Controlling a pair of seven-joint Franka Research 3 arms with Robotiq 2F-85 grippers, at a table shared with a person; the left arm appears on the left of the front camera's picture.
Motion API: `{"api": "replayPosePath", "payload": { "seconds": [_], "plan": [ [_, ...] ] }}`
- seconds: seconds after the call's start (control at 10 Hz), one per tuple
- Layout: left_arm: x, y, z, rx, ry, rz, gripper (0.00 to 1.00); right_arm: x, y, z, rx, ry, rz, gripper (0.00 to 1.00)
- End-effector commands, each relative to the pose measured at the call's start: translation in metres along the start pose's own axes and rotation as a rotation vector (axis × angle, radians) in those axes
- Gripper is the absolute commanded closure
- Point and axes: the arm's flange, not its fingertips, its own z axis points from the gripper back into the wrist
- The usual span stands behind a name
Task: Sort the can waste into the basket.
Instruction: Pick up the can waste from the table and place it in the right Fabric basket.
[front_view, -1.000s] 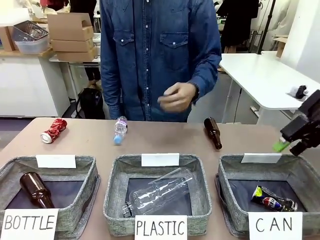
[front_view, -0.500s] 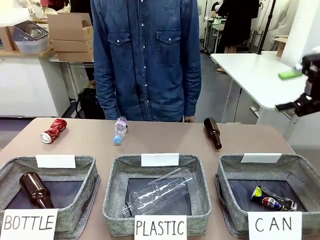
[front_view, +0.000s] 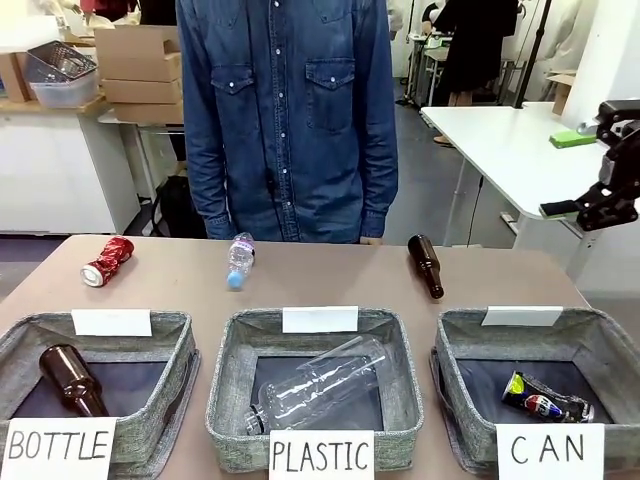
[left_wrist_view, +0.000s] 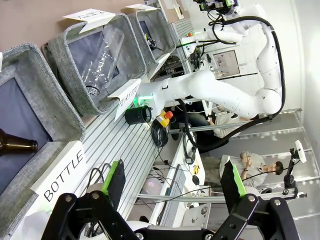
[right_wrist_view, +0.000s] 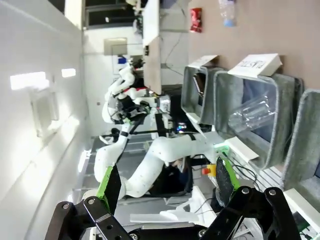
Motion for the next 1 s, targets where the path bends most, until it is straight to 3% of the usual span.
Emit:
{"api": "replayPosePath", "payload": {
  "seconds": [0.0,0.9],
  "plan": [
    [0.0008,-0.0027,0.0007,-0.016,-0.003,-0.013,0.0,-0.0019,0.0017,0.005,-0.019,0.01,0.032,0.0],
    [0.0008,-0.0027,0.0007,-0.016,-0.003,-0.013,0.0,-0.0019,0.0017,0.005,-0.019,0.01,0.032,0.0]
  ]
}}
